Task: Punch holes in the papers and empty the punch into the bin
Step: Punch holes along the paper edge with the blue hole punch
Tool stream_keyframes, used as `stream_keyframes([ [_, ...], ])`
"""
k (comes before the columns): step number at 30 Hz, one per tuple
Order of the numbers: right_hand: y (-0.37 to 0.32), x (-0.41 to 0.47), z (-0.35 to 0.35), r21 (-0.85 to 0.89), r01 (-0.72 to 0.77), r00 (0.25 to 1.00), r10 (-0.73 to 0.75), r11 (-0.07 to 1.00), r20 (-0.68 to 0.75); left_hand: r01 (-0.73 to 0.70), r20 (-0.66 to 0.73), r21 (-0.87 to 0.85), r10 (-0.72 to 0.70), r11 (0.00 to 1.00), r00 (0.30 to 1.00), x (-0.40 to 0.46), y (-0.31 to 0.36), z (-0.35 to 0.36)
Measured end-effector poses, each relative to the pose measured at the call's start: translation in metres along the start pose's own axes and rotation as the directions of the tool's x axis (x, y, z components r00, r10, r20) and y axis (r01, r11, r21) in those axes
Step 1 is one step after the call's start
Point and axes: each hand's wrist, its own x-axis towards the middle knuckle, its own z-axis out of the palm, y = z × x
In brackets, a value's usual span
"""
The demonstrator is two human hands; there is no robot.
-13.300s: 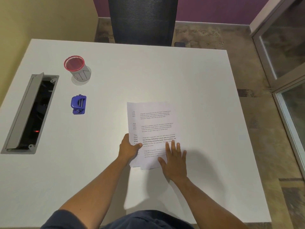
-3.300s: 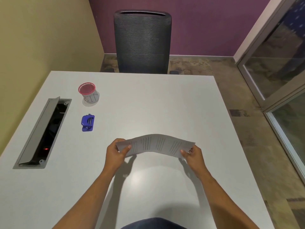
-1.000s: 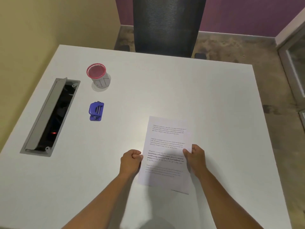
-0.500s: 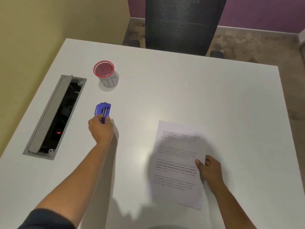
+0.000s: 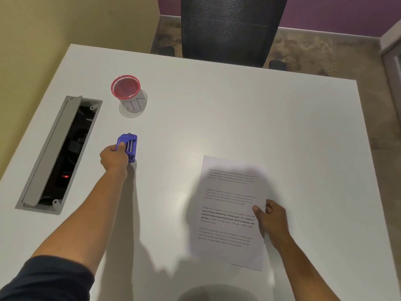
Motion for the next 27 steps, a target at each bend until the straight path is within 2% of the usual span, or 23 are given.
stream_keyframes([
  [5,-0.001,-0.001,0.000,-0.007,0.007,1.000,-0.007,1.000,0.013,0.025,0.134,-0.093,-0.012,0.995,0.991,-0.022,0.000,-0.009],
  [12,-0.002,-0.003,-0.002,0.003,0.024,0.999,-0.024,1.000,0.029,0.054,0.338,-0.107,-0.014,0.993,0.941,-0.092,-0.019,-0.015],
  [18,0.001,-0.001,-0.008,-0.004,0.022,0.998,-0.021,1.000,0.059,0.070,0.416,-0.070,-0.035,0.995,0.908,-0.146,-0.049,-0.011],
  [27,0.005,-0.010,-0.018,0.198,-0.014,0.998,0.001,0.980,0.062,0.121,0.478,0.003,-0.107,0.993,0.872,-0.197,-0.080,0.000],
])
